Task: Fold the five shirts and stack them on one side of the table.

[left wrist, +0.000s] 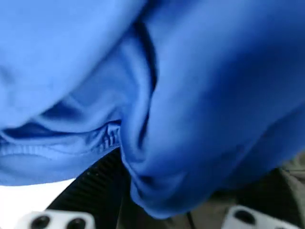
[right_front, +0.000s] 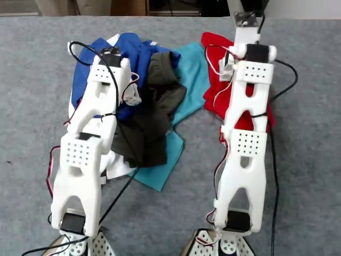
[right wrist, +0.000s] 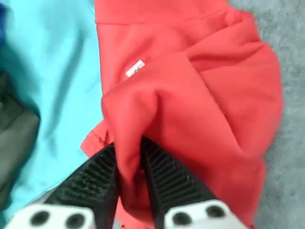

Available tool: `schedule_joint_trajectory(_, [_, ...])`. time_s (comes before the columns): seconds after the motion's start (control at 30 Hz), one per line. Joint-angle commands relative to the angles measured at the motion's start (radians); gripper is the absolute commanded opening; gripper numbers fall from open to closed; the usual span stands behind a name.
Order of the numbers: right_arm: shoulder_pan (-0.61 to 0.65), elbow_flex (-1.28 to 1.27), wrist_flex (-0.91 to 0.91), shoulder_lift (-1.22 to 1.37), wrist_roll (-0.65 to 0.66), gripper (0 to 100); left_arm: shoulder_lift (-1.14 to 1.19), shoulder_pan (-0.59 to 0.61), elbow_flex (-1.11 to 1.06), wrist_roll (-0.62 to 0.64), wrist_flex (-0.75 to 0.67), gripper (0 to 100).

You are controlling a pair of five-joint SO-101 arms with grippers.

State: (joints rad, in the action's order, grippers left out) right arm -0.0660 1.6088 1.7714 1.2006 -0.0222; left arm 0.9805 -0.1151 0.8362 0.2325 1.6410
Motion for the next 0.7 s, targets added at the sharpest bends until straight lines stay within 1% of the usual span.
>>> schedule_joint_trajectory(0.0, [0.008, 0.054, 0.009, 0.005, 0.006, 0.4, 0.140, -0.037, 0.195, -0.020, 0.095, 21])
schedule_joint_trajectory(0.07, [0.010, 0.053, 0.008, 0.008, 0.006, 0.4, 0.194, -0.044, 0.272, -0.020, 0.115, 15])
schedule_joint_trajectory(0.2, [0.010, 0.053, 0.008, 0.010, 0.006, 0.4, 0.229, -0.037, 0.330, -0.020, 0.117, 1])
schedule_joint_trajectory(0.33, [0.005, 0.053, 0.006, 0.010, 0.006, 0.4, 0.229, 0.063, 0.351, -0.020, 0.117, 2])
schedule_joint_trajectory(0.57, [0.001, 0.053, 0.003, 0.010, 0.006, 0.4, 0.229, 0.334, 0.425, -0.032, 0.117, 2])
schedule_joint_trajectory(0.67, [0.001, 0.053, 0.003, 0.010, 0.006, 0.4, 0.229, 0.437, 0.482, -0.092, 0.117, 2])
